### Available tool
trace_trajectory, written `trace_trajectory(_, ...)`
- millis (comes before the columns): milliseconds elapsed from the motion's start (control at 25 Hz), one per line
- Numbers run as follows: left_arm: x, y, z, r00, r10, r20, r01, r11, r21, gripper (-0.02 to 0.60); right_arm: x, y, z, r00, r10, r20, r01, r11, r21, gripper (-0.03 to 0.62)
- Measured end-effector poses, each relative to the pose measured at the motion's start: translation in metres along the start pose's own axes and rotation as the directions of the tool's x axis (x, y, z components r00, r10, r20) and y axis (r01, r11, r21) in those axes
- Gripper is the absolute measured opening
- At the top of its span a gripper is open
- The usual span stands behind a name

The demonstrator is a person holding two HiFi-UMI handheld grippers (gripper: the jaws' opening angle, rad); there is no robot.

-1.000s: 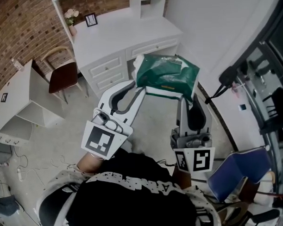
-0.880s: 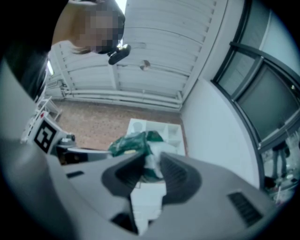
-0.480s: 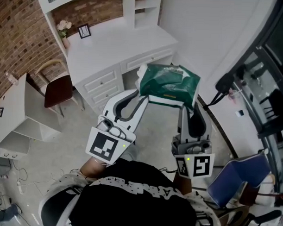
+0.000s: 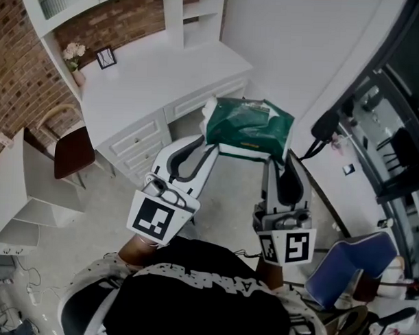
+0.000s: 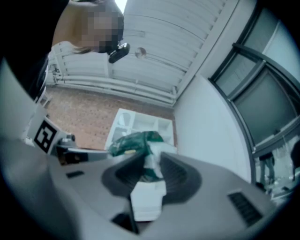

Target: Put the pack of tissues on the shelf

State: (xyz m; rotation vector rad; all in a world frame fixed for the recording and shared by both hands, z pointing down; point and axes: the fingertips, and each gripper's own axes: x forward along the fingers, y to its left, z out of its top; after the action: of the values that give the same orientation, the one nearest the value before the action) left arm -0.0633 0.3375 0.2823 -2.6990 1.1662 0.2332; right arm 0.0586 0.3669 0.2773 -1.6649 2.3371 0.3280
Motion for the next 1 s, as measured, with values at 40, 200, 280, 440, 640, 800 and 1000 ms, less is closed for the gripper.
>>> trace_trajectory(40,0.004,0.002,-0.002,1.000,-0.006,0.002,0.006,1.000,0.000,0.106,0.003,-0.002,-0.002,1.000,-0.003,0.001,0.003,1.000,-0.004,0.127)
trace_trajectory(200,0.015,0.012,-0.011,1.000,-0.027,0.015,0.028,1.000,-0.003,0.106,0.014,-0.007,-0.011,1.000,-0.018,0.006,0.018,1.000,-0.020,0.127)
trace_trajectory(280,0.024,0.028,-0.011,0.999,-0.037,0.015,0.037,0.999,-0.011,0.106,0.031,-0.006,-0.013,1.000,-0.027,0.000,0.027,0.999,-0.025,0.127)
trace_trajectory(440,0.042,0.061,-0.011,0.998,-0.056,0.011,0.056,0.998,-0.036,0.106,0.067,-0.005,-0.016,0.999,-0.047,-0.021,0.046,0.998,-0.038,0.127)
trace_trajectory(640,0.055,0.080,-0.018,0.996,-0.090,0.029,0.091,0.994,-0.063,0.106,0.086,-0.006,-0.024,0.996,-0.079,-0.042,0.076,0.995,-0.063,0.127)
trace_trajectory(800,0.064,0.096,-0.030,0.994,-0.109,0.032,0.111,0.989,-0.099,0.106,0.101,-0.005,-0.034,0.992,-0.101,-0.070,0.094,0.991,-0.091,0.127)
trace_trajectory(1000,0.075,0.125,-0.046,0.991,-0.131,0.041,0.136,0.978,-0.158,0.106,0.129,0.001,-0.048,0.984,-0.131,-0.117,0.116,0.985,-0.128,0.127)
